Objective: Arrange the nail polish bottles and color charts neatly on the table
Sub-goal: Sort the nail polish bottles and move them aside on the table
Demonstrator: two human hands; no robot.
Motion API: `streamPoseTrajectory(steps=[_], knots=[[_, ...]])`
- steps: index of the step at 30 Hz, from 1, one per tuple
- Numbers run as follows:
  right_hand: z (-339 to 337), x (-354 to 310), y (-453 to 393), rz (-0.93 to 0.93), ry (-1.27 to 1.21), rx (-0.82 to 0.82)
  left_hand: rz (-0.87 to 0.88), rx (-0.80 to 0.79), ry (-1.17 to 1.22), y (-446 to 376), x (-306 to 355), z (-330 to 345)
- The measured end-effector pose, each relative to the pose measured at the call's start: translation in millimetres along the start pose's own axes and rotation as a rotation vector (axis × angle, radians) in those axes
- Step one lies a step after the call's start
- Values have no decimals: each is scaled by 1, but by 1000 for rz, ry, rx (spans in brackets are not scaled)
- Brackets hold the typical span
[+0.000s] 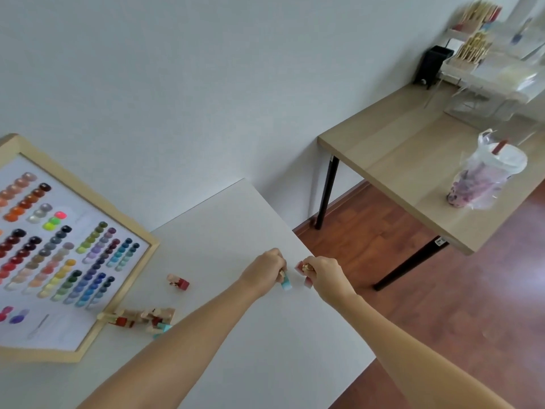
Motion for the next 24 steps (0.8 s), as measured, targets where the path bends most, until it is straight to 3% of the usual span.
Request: streamPoseTrajectory(steps=[8,18,24], knots=[[1,2,-9,-51,-60,15,83,-1,-172,-17,4,10],[-1,4,4,-33,-168,24,71,-8,-97,-15,13,9],[-3,1,37,-33,-96,242,88,8,-175,22,12,-13]])
Point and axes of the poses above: each hand's wrist, its own y-axis away from the middle knuckle, its own z-axis out of the palm, x = y × z, the point moved 4 cm from there along -y, towards the middle knuckle, and after that the axes turned 15 degrees about z, right-handed, at the moved point
